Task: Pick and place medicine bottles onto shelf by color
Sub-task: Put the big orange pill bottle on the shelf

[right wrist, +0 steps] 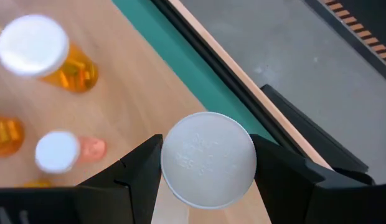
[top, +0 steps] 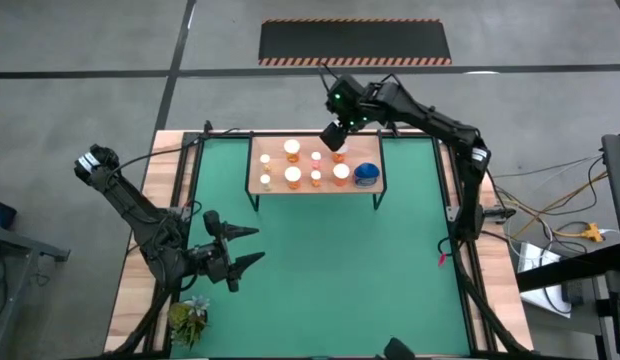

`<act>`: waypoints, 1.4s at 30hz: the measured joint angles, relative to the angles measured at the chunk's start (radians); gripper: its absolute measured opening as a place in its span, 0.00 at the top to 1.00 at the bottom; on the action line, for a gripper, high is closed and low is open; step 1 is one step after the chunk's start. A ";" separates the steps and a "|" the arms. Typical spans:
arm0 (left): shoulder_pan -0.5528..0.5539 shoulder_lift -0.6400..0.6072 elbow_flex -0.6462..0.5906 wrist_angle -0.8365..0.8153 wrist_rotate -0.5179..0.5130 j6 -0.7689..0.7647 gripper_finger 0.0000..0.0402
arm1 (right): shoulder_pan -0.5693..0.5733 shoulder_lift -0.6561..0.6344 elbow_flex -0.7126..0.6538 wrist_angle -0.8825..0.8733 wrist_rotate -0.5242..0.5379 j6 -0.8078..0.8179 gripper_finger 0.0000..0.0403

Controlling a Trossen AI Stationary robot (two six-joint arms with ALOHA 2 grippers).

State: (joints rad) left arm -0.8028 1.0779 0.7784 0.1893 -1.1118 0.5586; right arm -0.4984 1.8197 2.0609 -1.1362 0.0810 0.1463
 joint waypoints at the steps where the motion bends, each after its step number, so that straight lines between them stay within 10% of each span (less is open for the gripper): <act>1: 0.000 0.000 0.000 0.000 0.000 -0.001 0.33 | 0.000 -0.007 0.000 -0.008 -0.002 -0.004 0.47; 19: -0.004 0.000 0.000 -0.010 0.000 -0.025 0.33 | -0.015 -0.061 -0.038 -0.075 0.024 -0.026 0.47; 42: -0.005 0.000 0.000 -0.014 0.000 -0.029 0.33 | -0.026 -0.247 -0.441 0.217 0.024 0.072 0.47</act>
State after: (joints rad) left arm -0.8078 1.0779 0.7784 0.1749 -1.1114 0.5297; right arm -0.5243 1.5726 1.6195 -0.9194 0.1051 0.2179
